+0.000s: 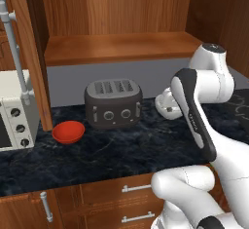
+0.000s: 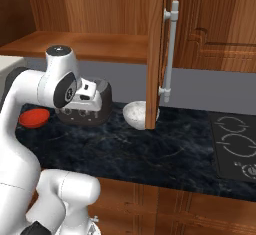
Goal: Pick up the bowls on the counter and stack them on top of one another in the open cabinet. Place the smaller bowl on top of the larger bowl.
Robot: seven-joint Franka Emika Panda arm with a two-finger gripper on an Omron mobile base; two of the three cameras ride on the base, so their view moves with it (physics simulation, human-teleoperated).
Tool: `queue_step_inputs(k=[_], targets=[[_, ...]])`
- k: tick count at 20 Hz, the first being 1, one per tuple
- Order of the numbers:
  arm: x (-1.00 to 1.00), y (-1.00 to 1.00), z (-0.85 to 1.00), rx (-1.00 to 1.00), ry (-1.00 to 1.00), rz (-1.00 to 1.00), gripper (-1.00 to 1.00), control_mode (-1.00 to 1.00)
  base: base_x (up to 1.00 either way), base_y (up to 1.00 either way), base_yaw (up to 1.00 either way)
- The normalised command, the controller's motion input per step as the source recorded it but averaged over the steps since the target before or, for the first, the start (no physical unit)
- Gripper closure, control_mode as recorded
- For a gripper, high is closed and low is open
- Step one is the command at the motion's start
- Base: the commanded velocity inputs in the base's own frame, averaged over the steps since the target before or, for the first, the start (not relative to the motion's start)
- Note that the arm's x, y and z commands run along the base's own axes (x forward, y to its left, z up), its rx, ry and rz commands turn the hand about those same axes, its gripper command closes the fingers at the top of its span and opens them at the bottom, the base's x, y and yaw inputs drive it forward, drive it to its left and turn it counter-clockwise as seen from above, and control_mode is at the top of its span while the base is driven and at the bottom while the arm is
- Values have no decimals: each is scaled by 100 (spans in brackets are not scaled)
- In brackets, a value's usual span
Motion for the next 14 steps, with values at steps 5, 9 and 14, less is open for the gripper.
queue_step_inputs(k=[5,9,14], targets=[[-33,2,-16,0,0,0,-100,-100,0,0,0],[-29,8,-14,0,-1,0,-100,-100,0,0,0],[-21,18,-12,0,-2,0,-100,-100,0,0,0]])
